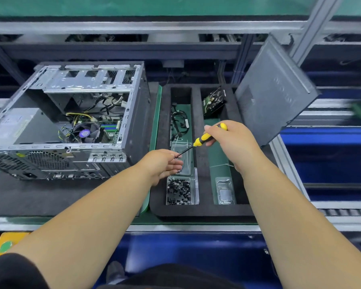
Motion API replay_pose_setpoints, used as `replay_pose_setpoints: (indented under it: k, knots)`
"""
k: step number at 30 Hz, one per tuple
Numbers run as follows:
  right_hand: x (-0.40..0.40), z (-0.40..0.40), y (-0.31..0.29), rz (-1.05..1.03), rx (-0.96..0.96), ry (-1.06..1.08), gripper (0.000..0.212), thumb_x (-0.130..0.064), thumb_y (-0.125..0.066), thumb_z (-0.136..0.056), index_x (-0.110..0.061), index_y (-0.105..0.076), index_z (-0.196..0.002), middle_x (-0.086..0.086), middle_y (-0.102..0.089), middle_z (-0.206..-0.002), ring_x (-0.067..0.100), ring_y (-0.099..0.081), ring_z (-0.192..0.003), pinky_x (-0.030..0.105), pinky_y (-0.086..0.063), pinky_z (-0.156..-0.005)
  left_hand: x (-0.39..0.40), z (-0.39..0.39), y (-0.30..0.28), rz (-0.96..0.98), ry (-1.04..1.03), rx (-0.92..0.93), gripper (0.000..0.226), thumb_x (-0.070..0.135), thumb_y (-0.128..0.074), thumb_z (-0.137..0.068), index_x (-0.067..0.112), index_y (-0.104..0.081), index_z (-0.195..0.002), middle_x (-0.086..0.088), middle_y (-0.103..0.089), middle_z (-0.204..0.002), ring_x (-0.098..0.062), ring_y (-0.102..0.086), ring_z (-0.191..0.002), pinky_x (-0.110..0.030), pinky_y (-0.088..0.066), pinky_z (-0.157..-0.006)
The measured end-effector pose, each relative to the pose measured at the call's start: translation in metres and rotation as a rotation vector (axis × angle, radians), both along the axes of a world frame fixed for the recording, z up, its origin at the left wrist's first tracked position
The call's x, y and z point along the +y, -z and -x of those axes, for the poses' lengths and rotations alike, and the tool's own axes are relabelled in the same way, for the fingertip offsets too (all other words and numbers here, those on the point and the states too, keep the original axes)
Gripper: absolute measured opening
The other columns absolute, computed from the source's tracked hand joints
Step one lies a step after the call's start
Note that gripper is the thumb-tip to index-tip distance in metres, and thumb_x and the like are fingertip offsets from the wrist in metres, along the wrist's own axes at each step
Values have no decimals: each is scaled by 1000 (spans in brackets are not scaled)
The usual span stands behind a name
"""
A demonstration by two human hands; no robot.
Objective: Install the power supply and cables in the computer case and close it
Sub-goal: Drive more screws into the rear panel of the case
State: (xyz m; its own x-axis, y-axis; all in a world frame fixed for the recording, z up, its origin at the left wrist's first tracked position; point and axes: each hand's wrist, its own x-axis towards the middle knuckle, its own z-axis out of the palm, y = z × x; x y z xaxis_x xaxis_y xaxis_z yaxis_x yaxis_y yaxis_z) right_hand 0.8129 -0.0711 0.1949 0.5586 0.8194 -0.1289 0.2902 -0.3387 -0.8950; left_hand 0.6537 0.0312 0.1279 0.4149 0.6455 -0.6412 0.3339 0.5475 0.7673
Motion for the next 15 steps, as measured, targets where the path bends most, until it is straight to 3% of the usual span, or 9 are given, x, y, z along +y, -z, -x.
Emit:
replay_pose_setpoints:
  k: [4, 11, 15]
  knots:
    - [-10, -4, -15, -46, 22, 41, 27, -43, -59, -89, -20, -72, -82, -7, -73, -70, 10, -61, -76, 33, -47, -74, -1, -3, -13, 97, -42, -190, 13, 10, -55, -97, 4, -66, -93, -6, -69, -80, -13, -65, -70, -19, -56, -60]
    - [-20, -3, -37, -196, 83, 130, 27, -37, -59, -90, -17, -70, -75, -6, -72, -66, -5, -58, -60, 28, -39, -67, 3, -2, -36, -29, -45, -304, 13, 6, -55, -96, 10, -67, -92, 1, -69, -71, -4, -63, -58, -16, -52, -54]
    - [-20, 4, -52, -287, 139, 162, 28, -37, -59, -90, -14, -71, -79, -2, -71, -66, -6, -56, -56, 28, -37, -72, 4, 8, -55, -116, -41, -334, 23, 10, -60, -94, 16, -79, -83, 3, -69, -73, -2, -61, -59, -15, -51, -55]
